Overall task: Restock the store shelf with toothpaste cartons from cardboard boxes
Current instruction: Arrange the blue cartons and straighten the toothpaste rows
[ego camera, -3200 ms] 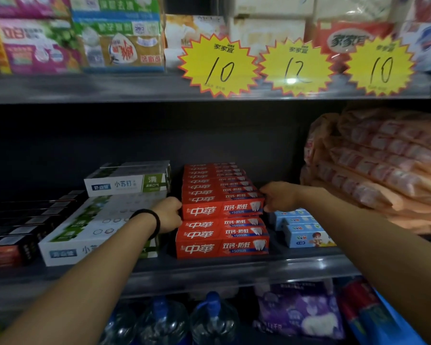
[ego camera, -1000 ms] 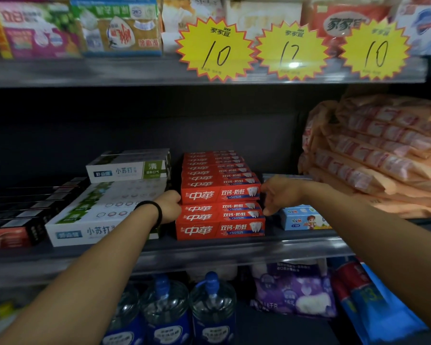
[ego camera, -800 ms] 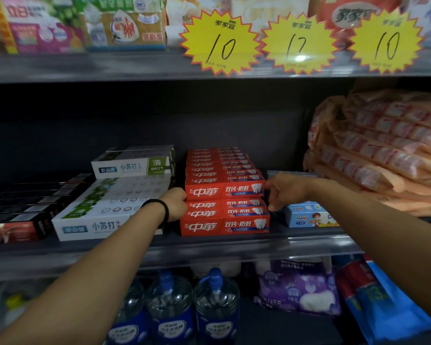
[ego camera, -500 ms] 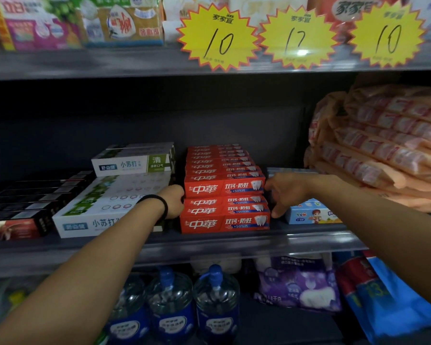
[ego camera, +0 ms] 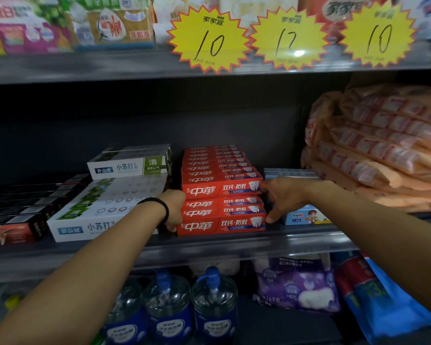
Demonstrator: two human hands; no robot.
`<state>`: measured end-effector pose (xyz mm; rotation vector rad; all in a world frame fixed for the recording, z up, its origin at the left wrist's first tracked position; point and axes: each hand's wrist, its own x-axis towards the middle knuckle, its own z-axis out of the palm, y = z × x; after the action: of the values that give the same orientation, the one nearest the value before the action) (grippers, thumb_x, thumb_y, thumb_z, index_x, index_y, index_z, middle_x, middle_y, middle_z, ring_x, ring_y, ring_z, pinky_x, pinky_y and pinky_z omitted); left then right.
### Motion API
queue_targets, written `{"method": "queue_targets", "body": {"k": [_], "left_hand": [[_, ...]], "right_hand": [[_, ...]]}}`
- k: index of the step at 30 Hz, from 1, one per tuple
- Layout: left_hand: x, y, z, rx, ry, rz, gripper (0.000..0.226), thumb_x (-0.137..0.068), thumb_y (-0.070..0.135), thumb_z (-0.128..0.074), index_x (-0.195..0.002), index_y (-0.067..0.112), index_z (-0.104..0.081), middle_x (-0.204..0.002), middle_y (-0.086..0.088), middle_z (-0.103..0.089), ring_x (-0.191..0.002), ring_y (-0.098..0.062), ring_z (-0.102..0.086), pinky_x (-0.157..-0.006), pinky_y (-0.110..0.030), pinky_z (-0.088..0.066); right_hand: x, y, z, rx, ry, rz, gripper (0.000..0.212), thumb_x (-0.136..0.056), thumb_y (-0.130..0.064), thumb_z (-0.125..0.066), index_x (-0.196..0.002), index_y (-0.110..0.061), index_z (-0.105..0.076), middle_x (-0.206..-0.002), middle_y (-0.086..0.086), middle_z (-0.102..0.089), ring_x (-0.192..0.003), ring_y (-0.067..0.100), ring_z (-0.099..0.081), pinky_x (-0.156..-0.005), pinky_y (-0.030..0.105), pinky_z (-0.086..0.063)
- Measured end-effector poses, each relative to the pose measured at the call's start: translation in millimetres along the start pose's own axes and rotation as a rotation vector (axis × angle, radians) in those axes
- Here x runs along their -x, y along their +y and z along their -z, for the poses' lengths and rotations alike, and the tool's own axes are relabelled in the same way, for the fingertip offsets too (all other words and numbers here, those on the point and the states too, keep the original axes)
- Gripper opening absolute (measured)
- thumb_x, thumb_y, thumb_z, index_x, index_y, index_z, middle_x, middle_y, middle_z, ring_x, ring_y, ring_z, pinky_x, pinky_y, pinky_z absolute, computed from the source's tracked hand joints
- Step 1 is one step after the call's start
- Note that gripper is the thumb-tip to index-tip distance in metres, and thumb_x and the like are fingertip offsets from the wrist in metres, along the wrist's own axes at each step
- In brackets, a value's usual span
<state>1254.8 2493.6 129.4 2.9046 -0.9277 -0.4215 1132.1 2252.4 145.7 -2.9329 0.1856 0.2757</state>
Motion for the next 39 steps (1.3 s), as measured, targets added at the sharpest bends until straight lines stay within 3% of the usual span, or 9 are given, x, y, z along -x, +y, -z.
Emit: {"method": "queue_targets", "body": {"k": [4,14,17,20,26,30,34,39], "left_hand": [[2,-3,1,0.071,0.002,-0.007,0.051,-0.075,-0.003,-0.072,-0.119,0.016,-0.054,-0.115,-0.002,-0.061,-0.108,-0.019,-0.056,-0.088,-0.028,-0.047],[1,-10,-6,0.234,0.031,-0.001,0.054,-0.073,-0.006,-0.072,-0.119,0.017,-0.055,-0.116,0.0,-0.062,-0.112,-0.019,-0.055,-0.097,-0.035,-0.047],[-3,-13,-5,0.251,0.016,0.005,0.045,-0.075,-0.007,-0.068,-0.111,0.017,-0.057,-0.112,0.0,-0.063,-0.109,-0.018,-0.057,-0.093,-0.036,-0.05],[-9,-19,0,0.312,0.03,-0.011,0.03,-0.082,0.005,-0.067,-0.106,0.02,-0.059,-0.109,0.0,-0.066,-0.101,-0.017,-0.063,-0.086,-0.038,-0.056],[-18,-13,10,0.363,0.115,-0.02,0.022,-0.086,0.006,-0.063,-0.105,0.018,-0.061,-0.107,-0.002,-0.065,-0.102,-0.019,-0.061,-0.093,-0.04,-0.052],[-20,-9,15,0.304,0.173,-0.004,0.021,-0.087,0.003,-0.059,-0.104,0.014,-0.059,-0.105,-0.005,-0.064,-0.097,-0.019,-0.061,-0.091,-0.037,-0.052],[-23,-5,18,0.256,0.173,0.02,0.033,-0.083,0.0,-0.063,-0.111,0.015,-0.056,-0.107,-0.004,-0.061,-0.102,-0.019,-0.058,-0.085,-0.031,-0.048],[-30,-8,20,0.302,0.184,0.022,0.032,-0.085,0.004,-0.063,-0.114,0.015,-0.056,-0.108,-0.003,-0.062,-0.104,-0.019,-0.058,-0.091,-0.034,-0.048]], "right_hand": [[0,1,0,0.021,-0.013,-0.008,0.075,-0.074,-0.037,-0.081,-0.136,-0.028,-0.04,-0.132,-0.006,-0.054,-0.118,0.014,-0.053,-0.104,0.036,-0.042],[1,-7,-5,0.029,-0.022,0.027,0.059,-0.079,-0.03,-0.077,-0.13,-0.024,-0.048,-0.12,-0.007,-0.058,-0.101,0.006,-0.049,-0.097,0.029,-0.042],[3,-1,4,0.033,-0.001,0.002,0.051,-0.081,-0.028,-0.075,-0.126,-0.02,-0.053,-0.105,-0.009,-0.058,-0.096,0.007,-0.053,-0.084,0.022,-0.043],[0,8,15,0.145,0.106,-0.077,0.048,-0.083,-0.029,-0.073,-0.126,-0.016,-0.054,-0.099,-0.005,-0.057,-0.089,0.009,-0.052,-0.076,0.023,-0.042],[-14,16,11,0.189,0.167,-0.13,0.044,-0.09,-0.021,-0.064,-0.131,-0.015,-0.051,-0.13,0.006,-0.053,-0.114,0.021,-0.055,-0.091,0.03,-0.047],[-24,18,11,0.189,0.184,-0.113,0.037,-0.091,-0.023,-0.062,-0.126,-0.015,-0.054,-0.125,0.007,-0.056,-0.11,0.021,-0.056,-0.093,0.036,-0.05],[-29,16,14,0.118,0.203,-0.091,0.041,-0.09,-0.029,-0.064,-0.126,-0.016,-0.052,-0.125,0.004,-0.058,-0.111,0.019,-0.056,-0.094,0.033,-0.048],[-33,10,12,-0.025,0.21,-0.002,0.034,-0.094,-0.023,-0.06,-0.126,-0.014,-0.053,-0.127,0.005,-0.059,-0.116,0.019,-0.055,-0.099,0.032,-0.043]]}}
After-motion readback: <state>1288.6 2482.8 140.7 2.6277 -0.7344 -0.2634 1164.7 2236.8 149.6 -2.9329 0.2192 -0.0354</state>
